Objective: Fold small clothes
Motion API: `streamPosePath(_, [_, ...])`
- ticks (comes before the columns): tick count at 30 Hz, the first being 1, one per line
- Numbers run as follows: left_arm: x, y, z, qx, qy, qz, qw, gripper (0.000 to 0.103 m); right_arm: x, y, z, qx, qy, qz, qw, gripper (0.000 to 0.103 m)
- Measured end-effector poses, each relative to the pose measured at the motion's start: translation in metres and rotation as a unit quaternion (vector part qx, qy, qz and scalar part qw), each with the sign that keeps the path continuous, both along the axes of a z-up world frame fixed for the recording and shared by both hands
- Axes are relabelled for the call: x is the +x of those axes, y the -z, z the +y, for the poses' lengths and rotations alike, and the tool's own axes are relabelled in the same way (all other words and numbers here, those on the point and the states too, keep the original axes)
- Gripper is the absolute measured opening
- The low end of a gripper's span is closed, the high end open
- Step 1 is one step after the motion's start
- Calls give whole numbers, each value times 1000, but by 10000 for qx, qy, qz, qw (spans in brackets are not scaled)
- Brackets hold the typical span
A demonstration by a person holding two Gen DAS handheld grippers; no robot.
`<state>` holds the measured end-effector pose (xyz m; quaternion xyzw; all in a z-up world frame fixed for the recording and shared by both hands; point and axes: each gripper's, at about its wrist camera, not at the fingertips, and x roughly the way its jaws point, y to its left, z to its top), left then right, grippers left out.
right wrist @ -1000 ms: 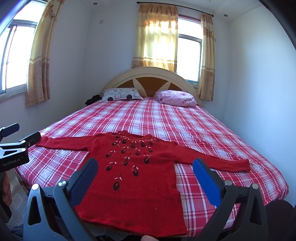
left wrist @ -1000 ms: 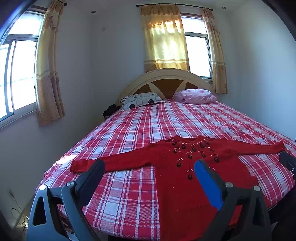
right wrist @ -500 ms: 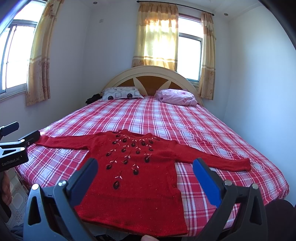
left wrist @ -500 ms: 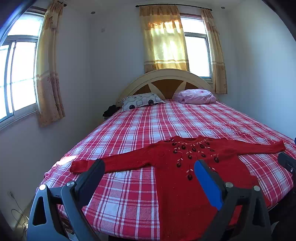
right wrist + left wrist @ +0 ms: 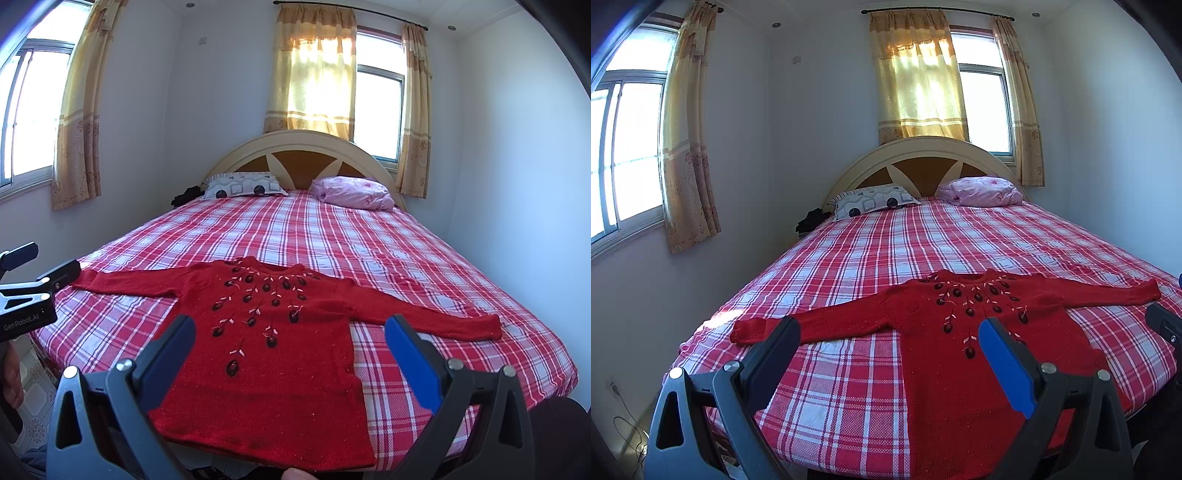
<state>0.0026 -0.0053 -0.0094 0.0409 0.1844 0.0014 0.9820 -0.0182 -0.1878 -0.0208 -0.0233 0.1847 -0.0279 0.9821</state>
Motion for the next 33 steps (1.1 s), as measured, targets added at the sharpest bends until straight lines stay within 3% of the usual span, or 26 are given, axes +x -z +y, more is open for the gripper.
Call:
streamPosePath(23, [1,1,1,21,9,25,10000,98,3,7,5,48,-29,61,10000,103])
streamPosePath(33, [18,22,-7,252,109,195,9994,98,18,20,-10,314,-123,291,9990,103])
